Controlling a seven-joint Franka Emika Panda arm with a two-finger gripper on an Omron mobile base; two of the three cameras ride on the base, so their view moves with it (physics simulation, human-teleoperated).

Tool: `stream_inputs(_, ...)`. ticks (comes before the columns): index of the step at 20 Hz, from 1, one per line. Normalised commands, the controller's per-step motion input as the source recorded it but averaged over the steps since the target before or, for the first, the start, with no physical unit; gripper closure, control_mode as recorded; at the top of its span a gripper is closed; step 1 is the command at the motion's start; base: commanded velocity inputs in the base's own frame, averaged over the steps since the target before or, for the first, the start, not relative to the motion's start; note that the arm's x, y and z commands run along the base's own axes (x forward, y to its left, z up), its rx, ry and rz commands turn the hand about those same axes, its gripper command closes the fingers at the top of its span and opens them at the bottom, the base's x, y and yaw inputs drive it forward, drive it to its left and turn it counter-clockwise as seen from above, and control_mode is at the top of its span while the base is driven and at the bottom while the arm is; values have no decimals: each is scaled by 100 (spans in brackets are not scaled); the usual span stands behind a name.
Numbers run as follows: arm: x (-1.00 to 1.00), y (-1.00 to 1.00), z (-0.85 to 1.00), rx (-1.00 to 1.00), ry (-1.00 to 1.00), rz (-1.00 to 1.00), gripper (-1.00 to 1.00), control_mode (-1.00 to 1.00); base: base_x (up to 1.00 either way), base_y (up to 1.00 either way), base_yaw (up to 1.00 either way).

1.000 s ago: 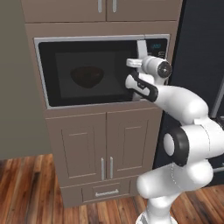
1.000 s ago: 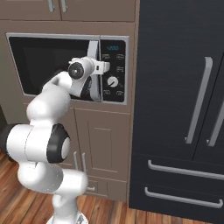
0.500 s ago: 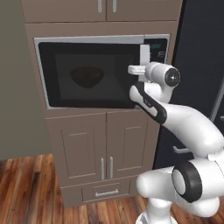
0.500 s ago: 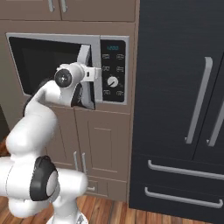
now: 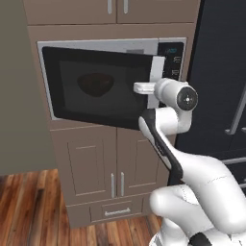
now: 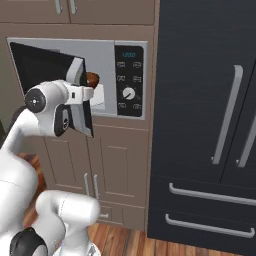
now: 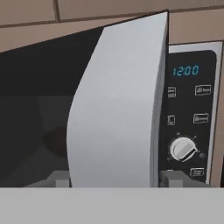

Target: The microwave is finished heating the steak and lime. Take the bowl containing the food and place it on the dining counter.

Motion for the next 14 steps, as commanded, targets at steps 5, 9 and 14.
stream_inputs(5,-100,61,36,0,5,-1,100,-100,0,0,0)
stream_inputs(9,-100,56,11,-1,5,0,-100,-100,0,0,0)
stream_inputs(14,-100,33,-19,-5,0,0,-100,-100,0,0,0)
